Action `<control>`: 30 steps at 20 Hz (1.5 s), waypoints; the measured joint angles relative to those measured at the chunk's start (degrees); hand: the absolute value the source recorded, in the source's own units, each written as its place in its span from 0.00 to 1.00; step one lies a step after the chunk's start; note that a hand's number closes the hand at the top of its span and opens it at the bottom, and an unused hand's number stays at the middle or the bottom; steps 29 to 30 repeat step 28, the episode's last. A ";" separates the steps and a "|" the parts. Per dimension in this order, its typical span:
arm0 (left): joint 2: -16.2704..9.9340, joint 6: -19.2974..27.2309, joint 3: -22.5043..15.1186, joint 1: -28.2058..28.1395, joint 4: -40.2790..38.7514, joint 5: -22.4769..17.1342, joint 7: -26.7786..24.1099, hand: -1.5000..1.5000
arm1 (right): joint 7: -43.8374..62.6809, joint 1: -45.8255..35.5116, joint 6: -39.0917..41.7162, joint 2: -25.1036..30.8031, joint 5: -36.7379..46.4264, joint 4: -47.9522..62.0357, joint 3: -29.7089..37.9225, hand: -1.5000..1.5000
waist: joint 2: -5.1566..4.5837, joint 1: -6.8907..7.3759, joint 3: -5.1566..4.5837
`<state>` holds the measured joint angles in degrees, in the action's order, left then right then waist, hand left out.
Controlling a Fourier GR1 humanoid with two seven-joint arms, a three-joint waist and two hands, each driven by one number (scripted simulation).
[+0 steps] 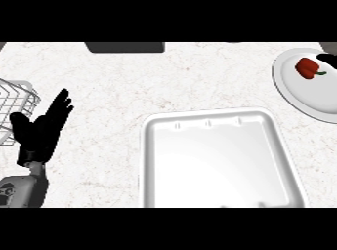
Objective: Pick the bell pepper from the tray and place it in the plate
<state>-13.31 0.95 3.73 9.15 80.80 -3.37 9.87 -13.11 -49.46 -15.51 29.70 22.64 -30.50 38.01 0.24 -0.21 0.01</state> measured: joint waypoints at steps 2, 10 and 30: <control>-0.17 -0.26 0.00 -0.13 0.55 0.10 0.17 0.50 | 0.13 0.93 3.21 0.54 -2.58 -0.13 1.09 0.00 | -0.08 0.12 0.00; 0.77 -0.25 0.14 -0.41 1.47 0.77 0.66 0.50 | -1.52 8.14 11.31 3.63 -9.67 -5.11 1.52 0.00 | -0.20 0.19 0.00; 1.28 -2.08 1.88 0.03 0.73 1.56 -0.07 0.50 | -5.32 19.52 13.67 9.90 -16.71 -4.98 -1.06 0.00 | -0.30 0.42 0.01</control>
